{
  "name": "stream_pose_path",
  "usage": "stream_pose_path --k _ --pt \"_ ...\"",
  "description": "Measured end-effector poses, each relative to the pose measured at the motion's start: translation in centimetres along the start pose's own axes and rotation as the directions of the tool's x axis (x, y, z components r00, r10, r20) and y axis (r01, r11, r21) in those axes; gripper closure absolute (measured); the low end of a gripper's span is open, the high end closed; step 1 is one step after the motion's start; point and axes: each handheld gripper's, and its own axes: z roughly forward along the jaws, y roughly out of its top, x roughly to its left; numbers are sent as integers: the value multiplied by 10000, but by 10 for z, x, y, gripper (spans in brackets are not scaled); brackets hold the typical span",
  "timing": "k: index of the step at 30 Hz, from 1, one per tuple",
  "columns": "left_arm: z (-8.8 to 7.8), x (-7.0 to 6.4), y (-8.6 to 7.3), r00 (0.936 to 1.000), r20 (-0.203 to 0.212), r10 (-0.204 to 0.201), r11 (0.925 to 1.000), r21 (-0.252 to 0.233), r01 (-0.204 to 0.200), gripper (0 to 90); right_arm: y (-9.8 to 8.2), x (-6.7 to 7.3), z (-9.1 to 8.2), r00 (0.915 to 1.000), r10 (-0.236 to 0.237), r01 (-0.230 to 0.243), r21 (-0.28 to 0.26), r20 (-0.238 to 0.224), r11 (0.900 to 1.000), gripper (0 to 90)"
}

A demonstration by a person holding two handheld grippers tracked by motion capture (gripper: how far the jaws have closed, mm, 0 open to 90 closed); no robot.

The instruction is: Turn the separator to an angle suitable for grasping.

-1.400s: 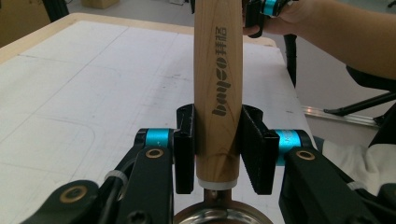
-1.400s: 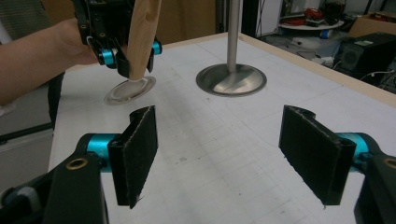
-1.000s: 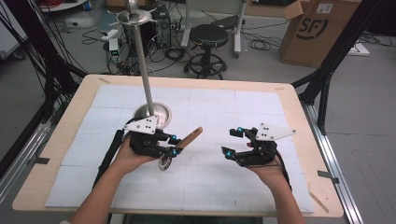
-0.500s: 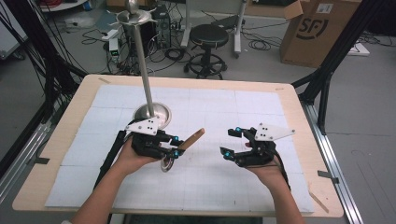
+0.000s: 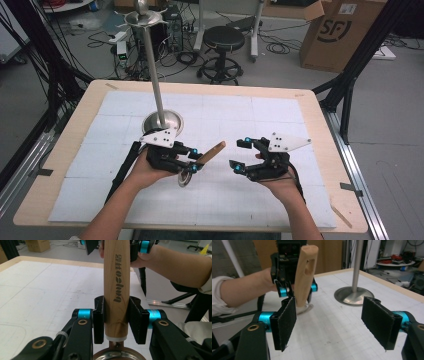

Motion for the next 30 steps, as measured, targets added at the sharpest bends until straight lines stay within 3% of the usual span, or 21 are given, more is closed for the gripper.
stream_pose_path --k 8,17,30 --pt "10 -4 2 9995 280 134 9999 7 -134 683 2 7 10 9980 58 -73 -242 -626 9997 289" --pt "19 -8 4 9985 506 208 9998 -33 -207 683 4 12 17 9924 176 -224 -384 -1216 9990 371" --pt "21 -10 5 9978 586 313 9995 -58 -310 683 2 14 22 9877 185 -217 -191 -1551 9996 542"
